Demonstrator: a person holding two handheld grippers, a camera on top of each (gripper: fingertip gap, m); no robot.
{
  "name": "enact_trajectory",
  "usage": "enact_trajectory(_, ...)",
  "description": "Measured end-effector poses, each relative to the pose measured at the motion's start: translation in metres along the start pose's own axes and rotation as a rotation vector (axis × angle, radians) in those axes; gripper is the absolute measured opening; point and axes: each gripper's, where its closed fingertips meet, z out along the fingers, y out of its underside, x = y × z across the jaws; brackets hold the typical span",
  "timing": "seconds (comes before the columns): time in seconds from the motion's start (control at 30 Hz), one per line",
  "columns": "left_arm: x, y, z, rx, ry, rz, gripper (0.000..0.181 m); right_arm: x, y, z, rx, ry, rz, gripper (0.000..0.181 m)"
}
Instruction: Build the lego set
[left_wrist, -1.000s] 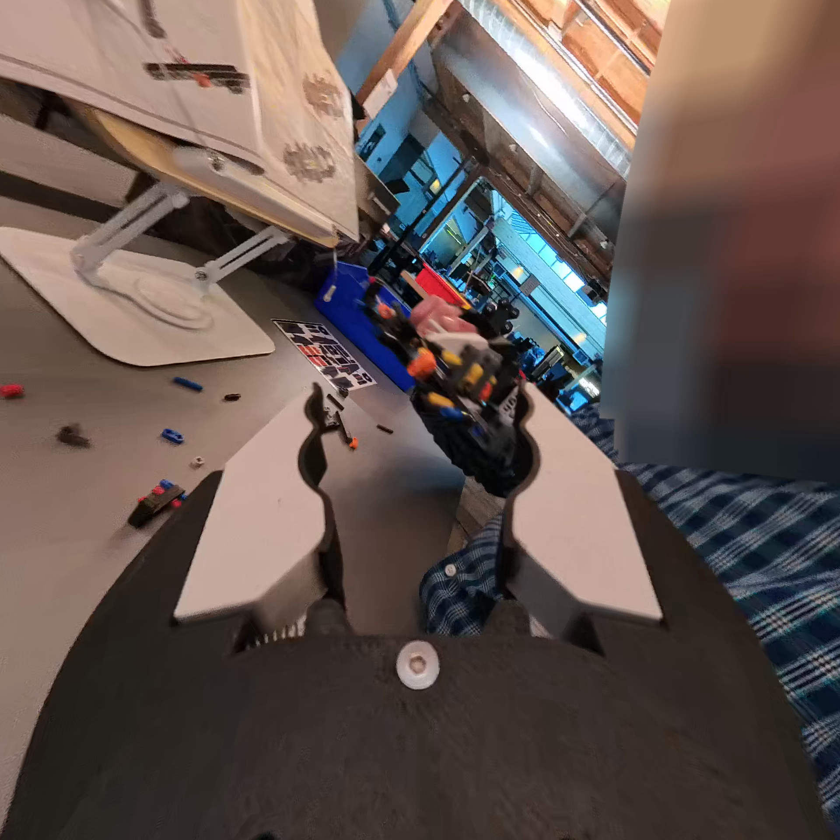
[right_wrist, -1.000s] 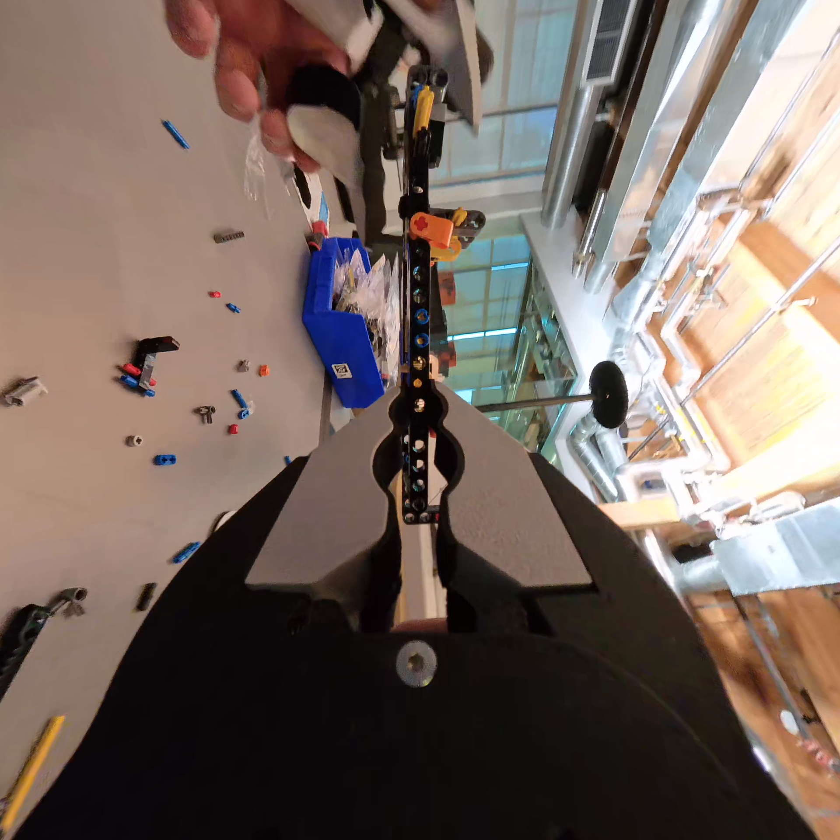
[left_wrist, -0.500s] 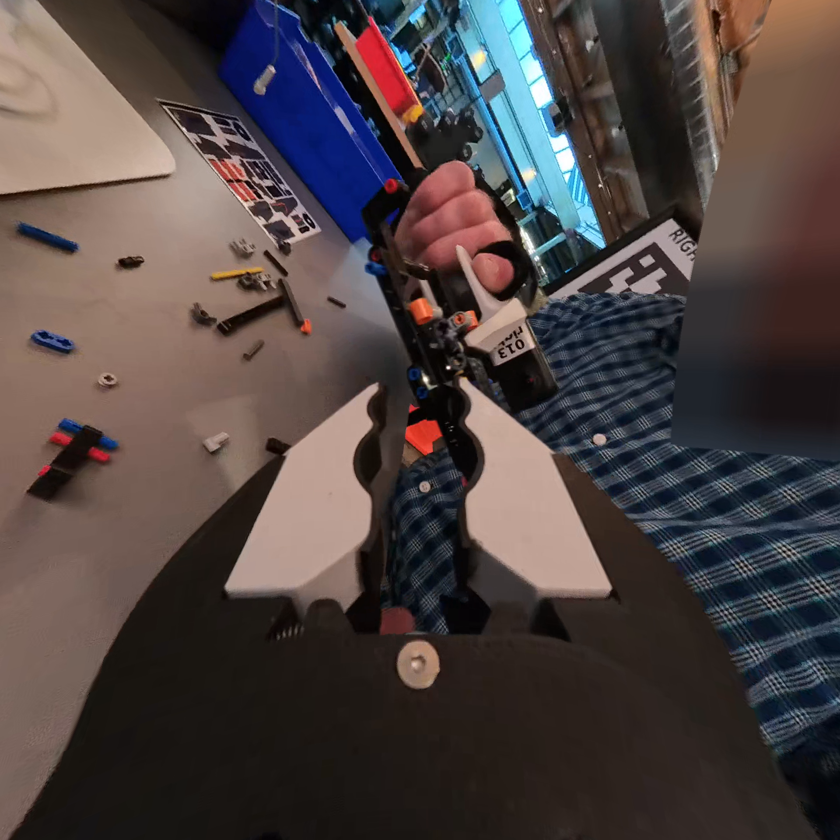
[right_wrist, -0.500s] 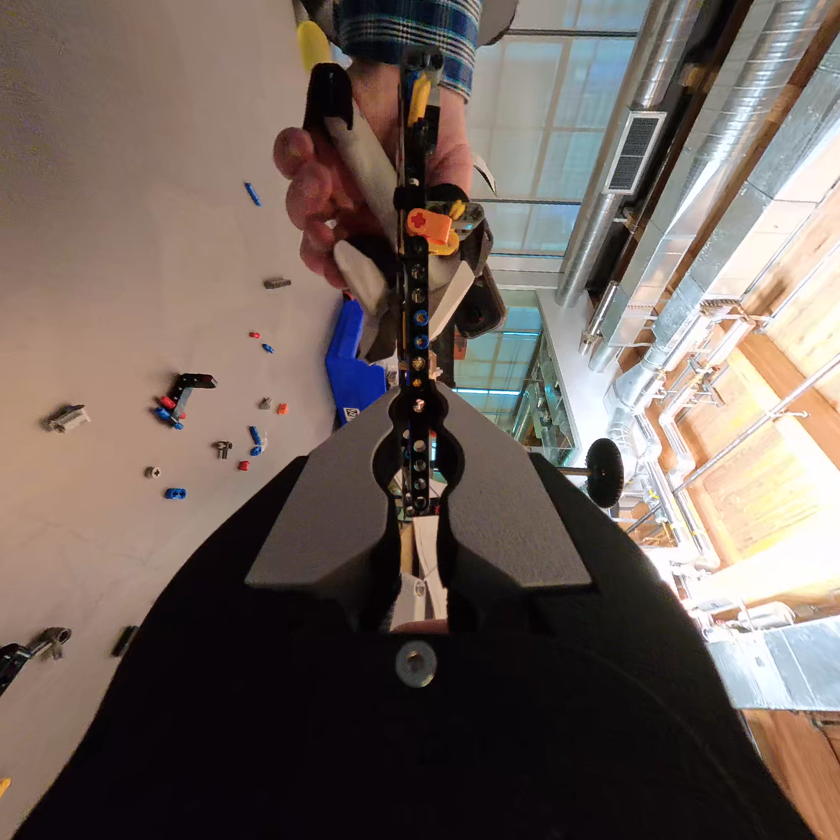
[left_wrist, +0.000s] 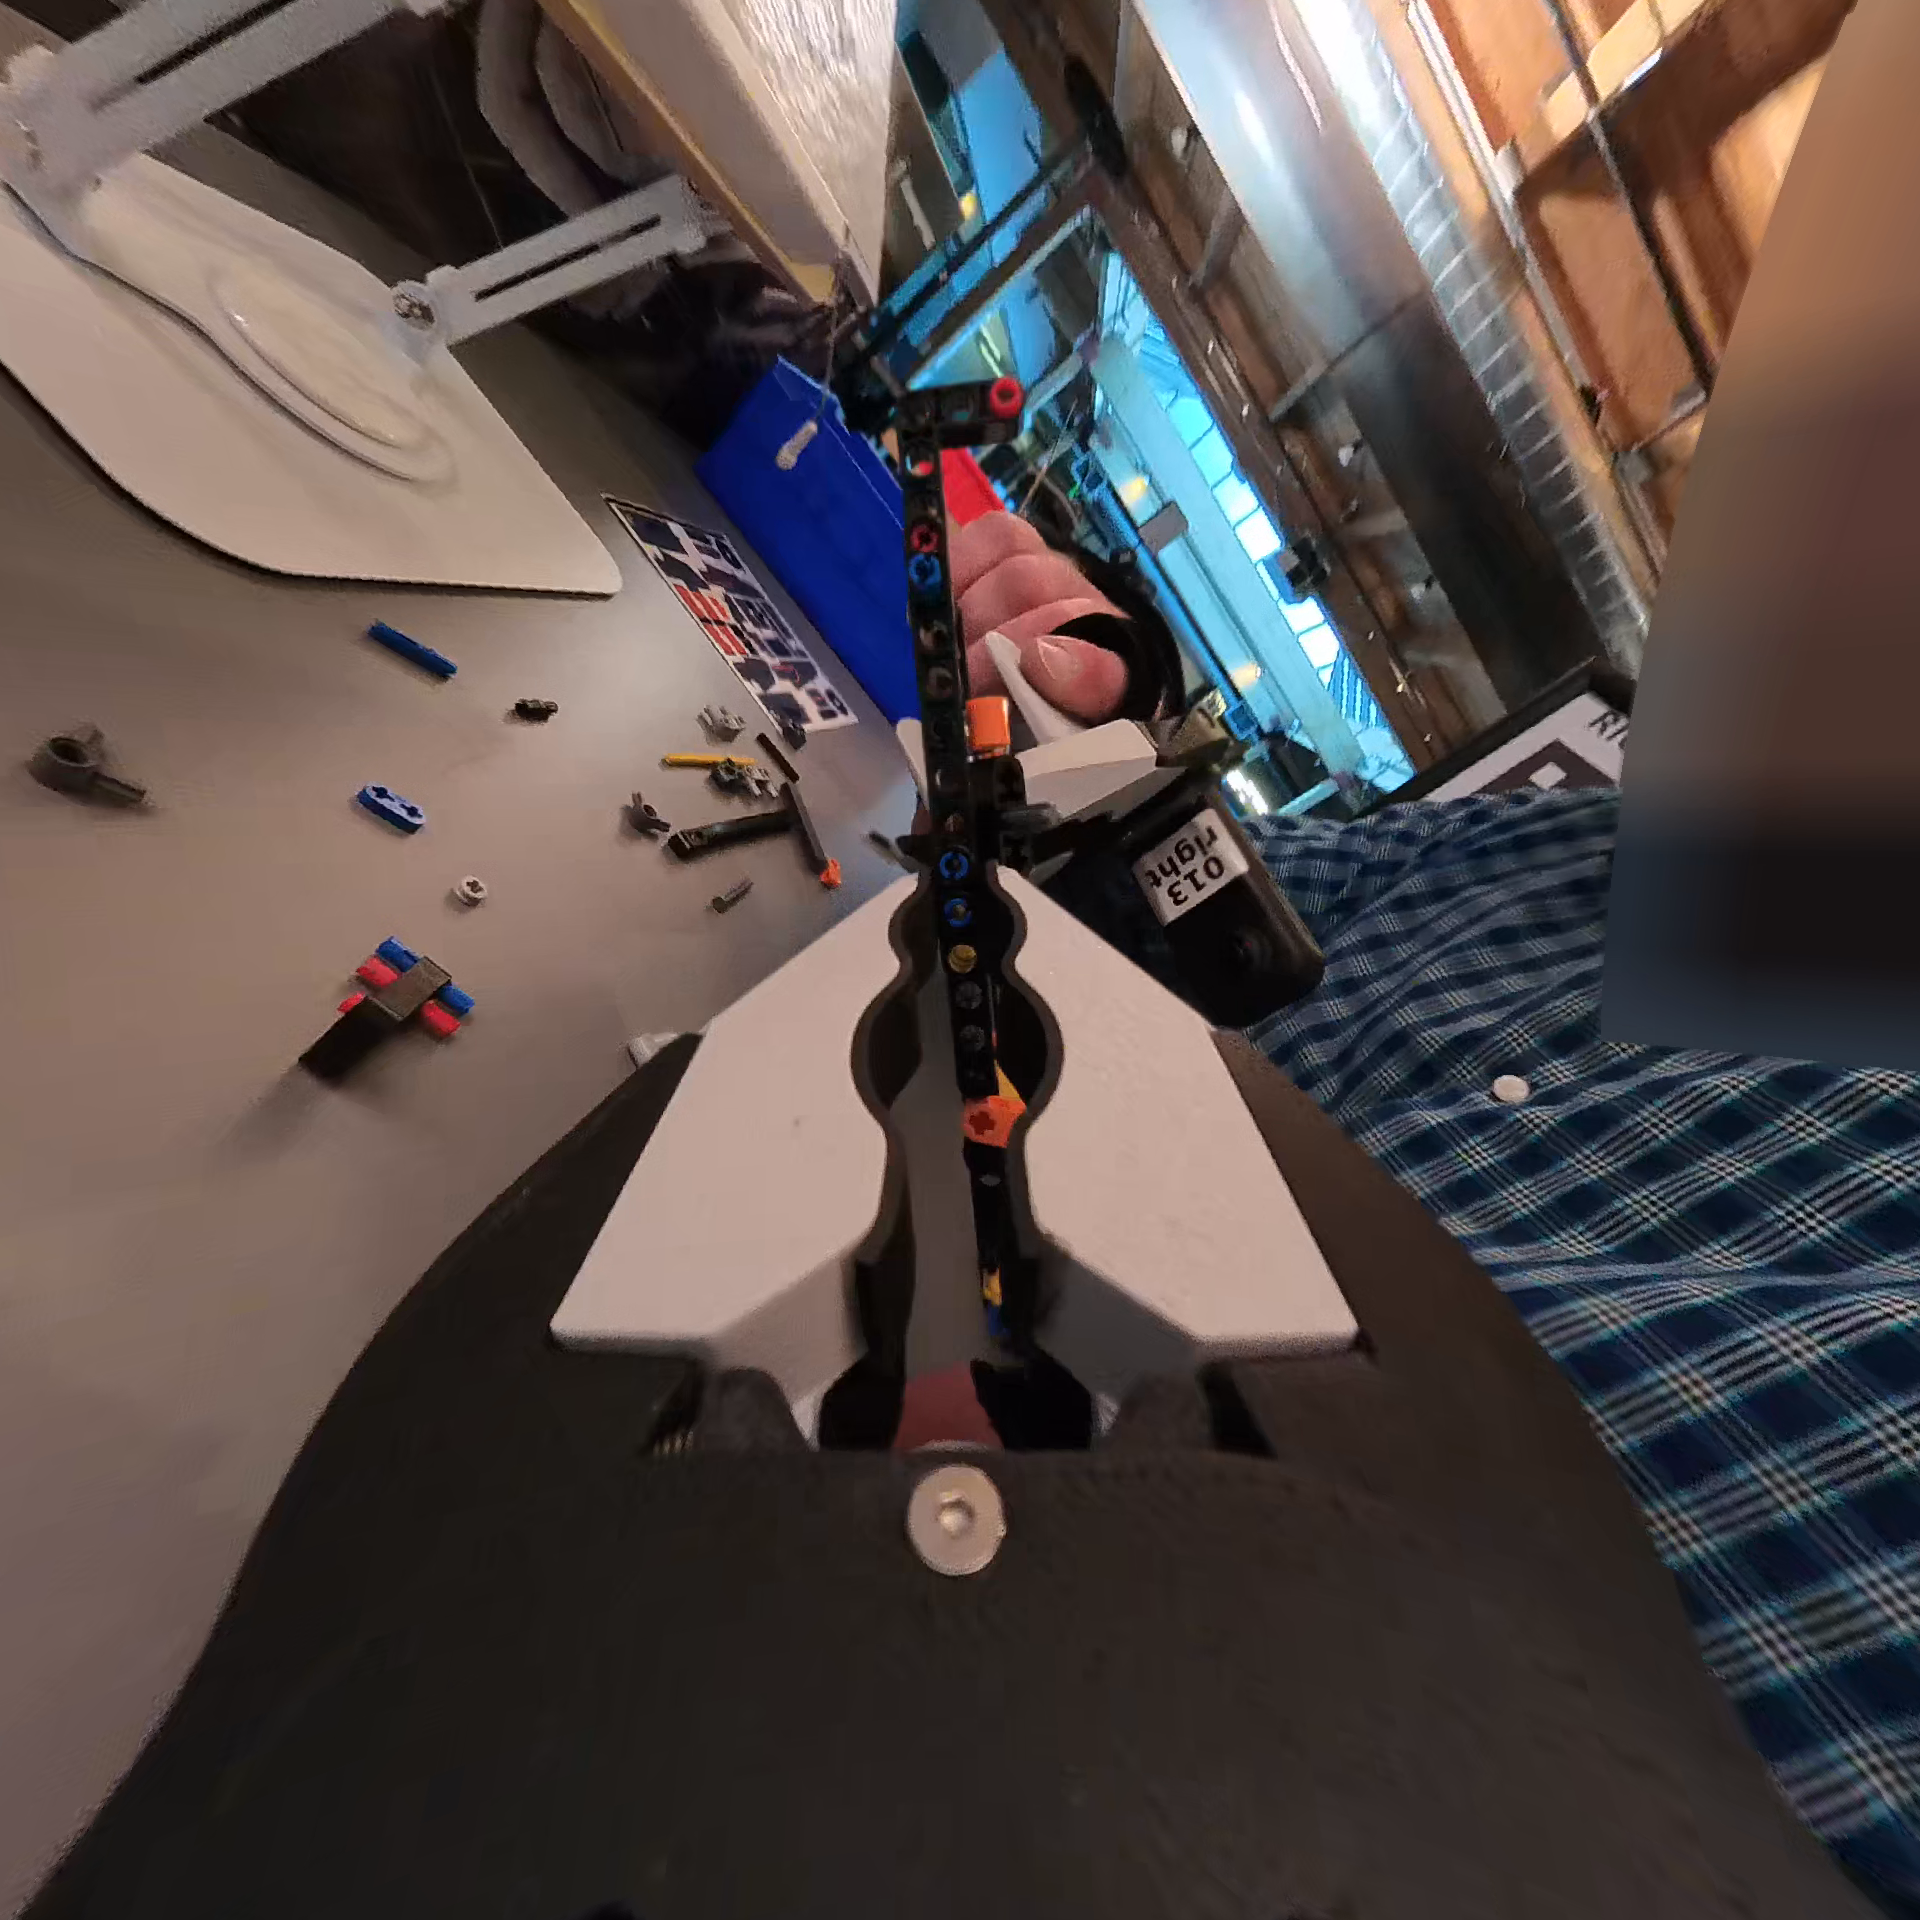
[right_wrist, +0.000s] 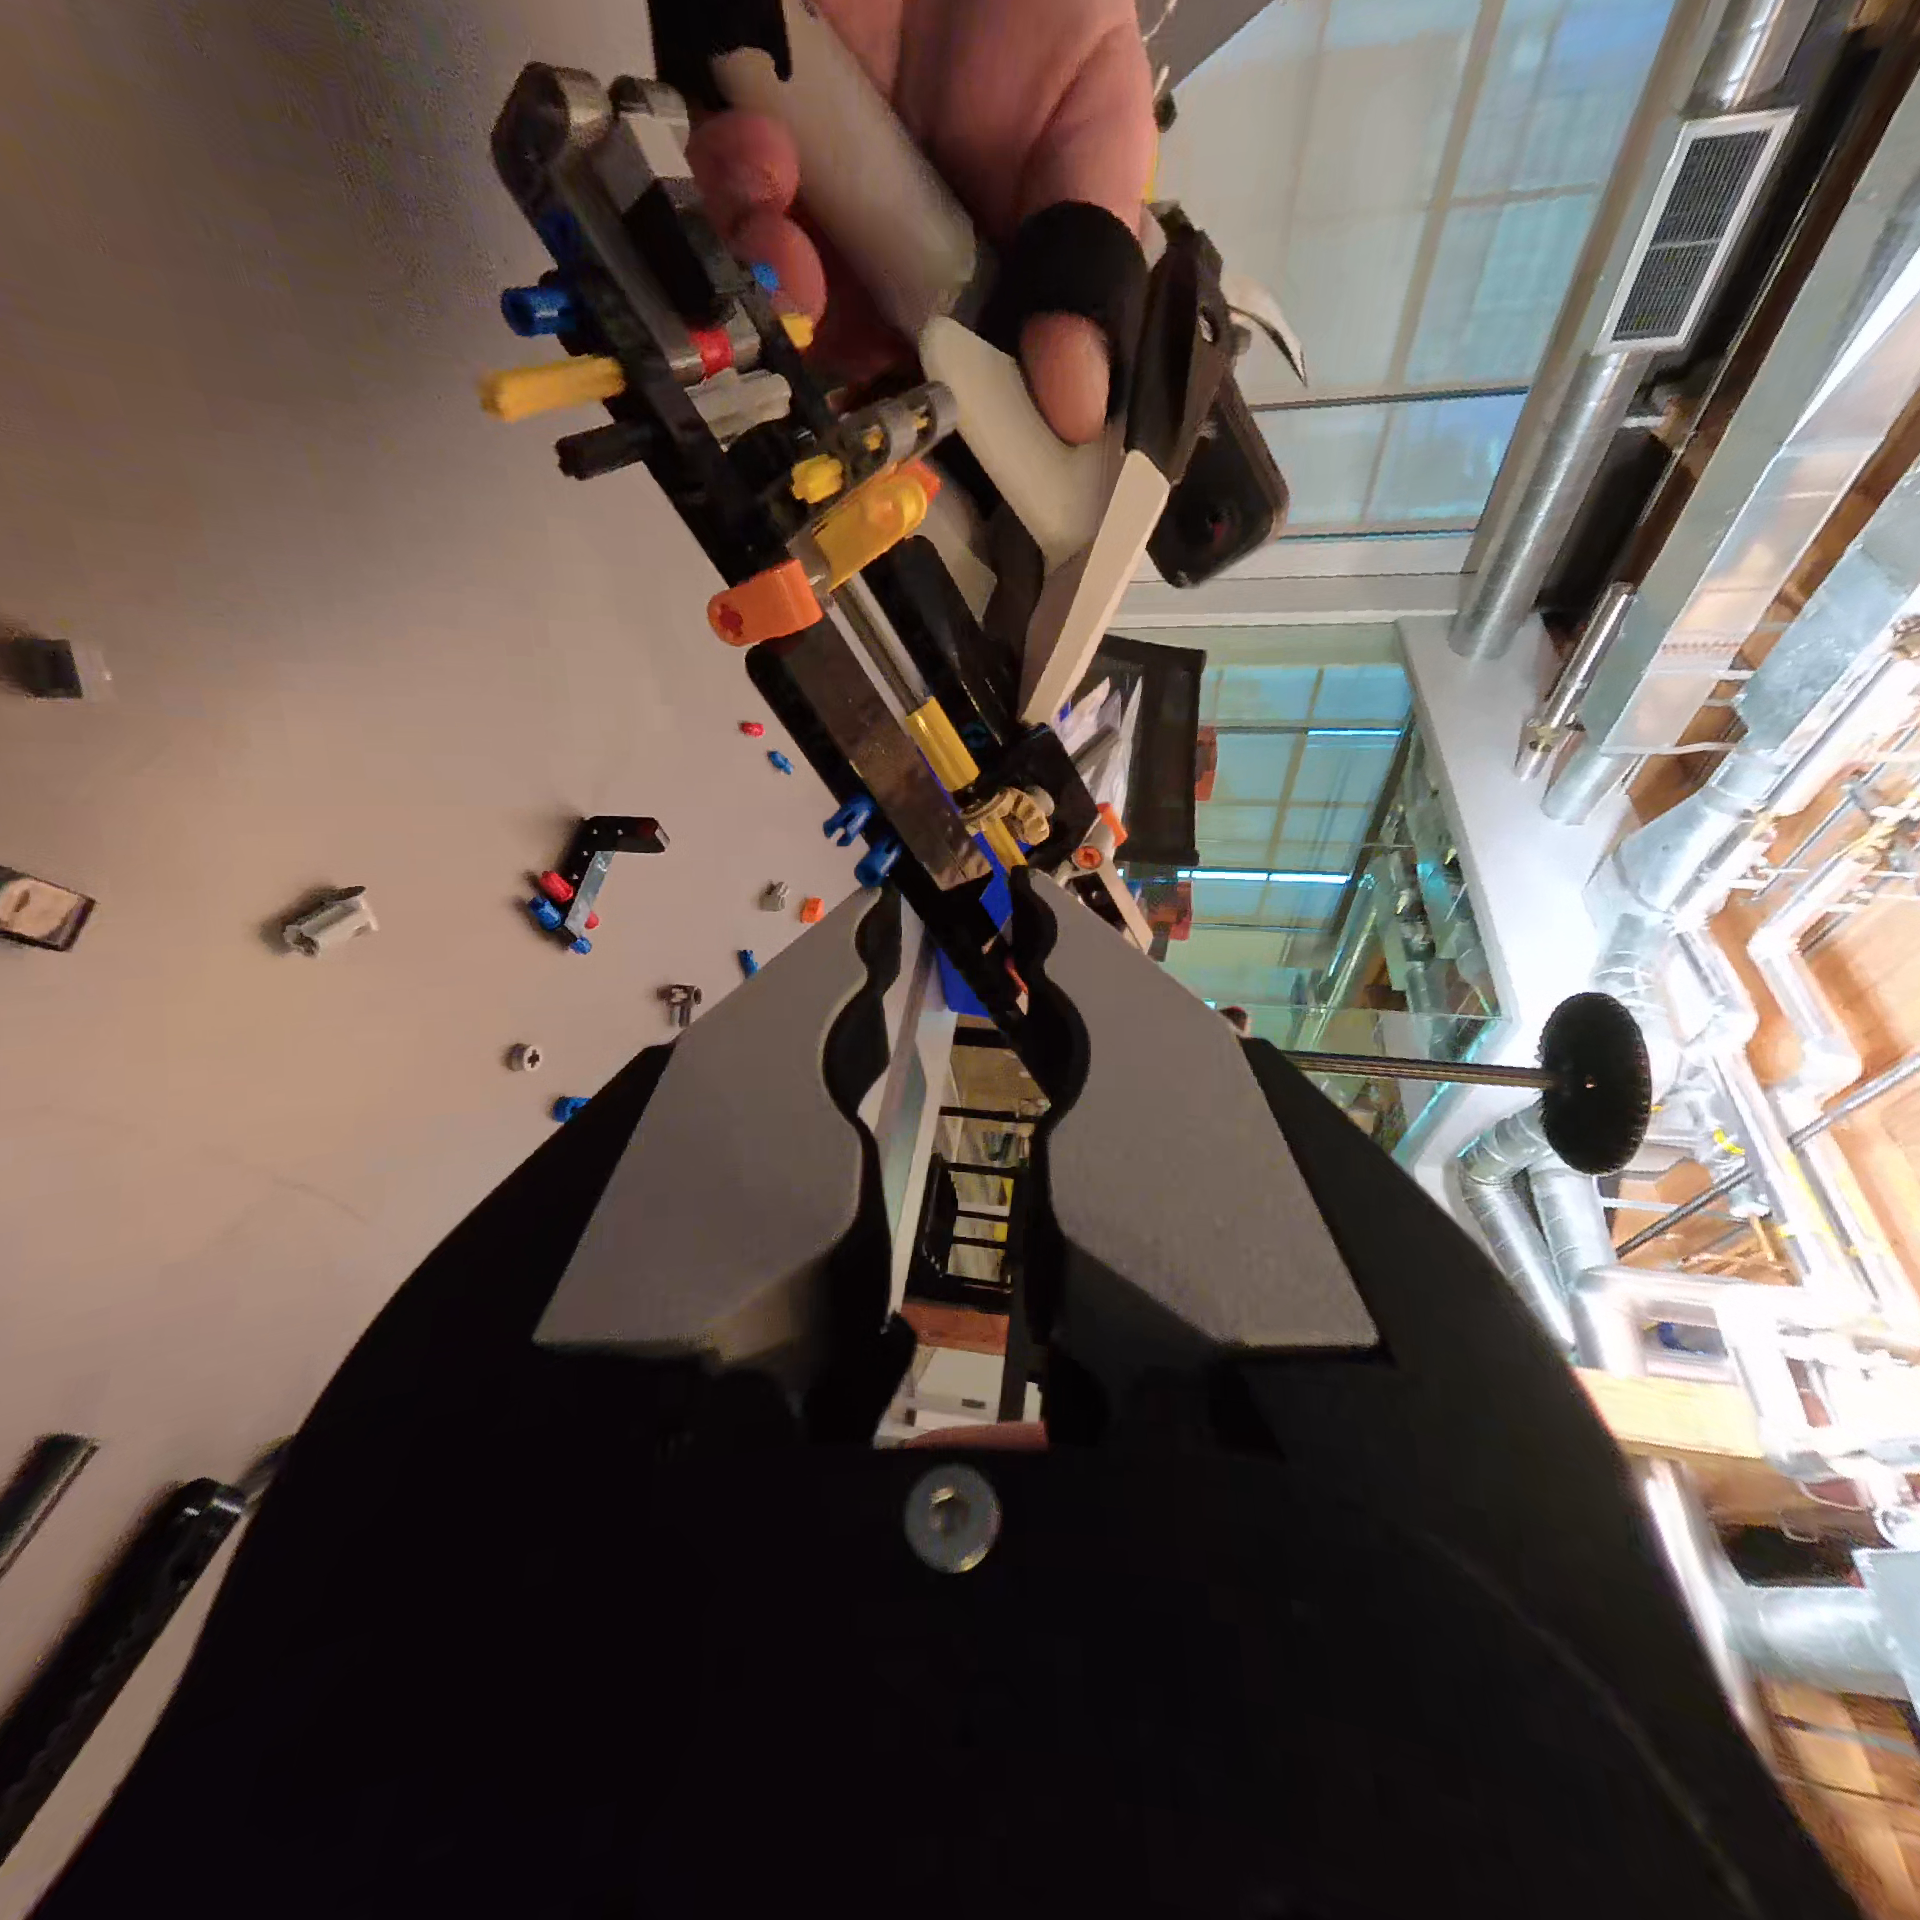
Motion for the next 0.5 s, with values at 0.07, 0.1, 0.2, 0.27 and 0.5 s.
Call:
enact_trajectory(0.07, -0.001, 0.000, 0.001, 0.040, 0.017, -0.014, 0.006, 0.000, 0.001, -0.001, -0.001, -0.001, 0.022, 0.019)
enact_trajectory(0.1, -0.001, 0.000, 0.001, 0.058, 0.021, -0.016, 0.006, 0.000, 0.001, -0.001, -0.004, 0.001, 0.028, 0.019)
enact_trajectory(0.2, -0.002, 0.001, 0.004, 0.084, 0.034, -0.037, 0.005, -0.003, 0.001, -0.005, -0.022, -0.004, 0.000, 0.023)
enact_trajectory(0.27, -0.003, 0.003, 0.006, 0.086, 0.033, -0.046, 0.005, -0.006, 0.000, -0.008, -0.029, -0.021, -0.047, 0.029)
enact_trajectory(0.5, -0.010, -0.012, -0.007, 0.271, 0.042, -0.093, 0.005, -0.009, 0.006, -0.025, -0.010, -0.089, 0.109, 0.023)
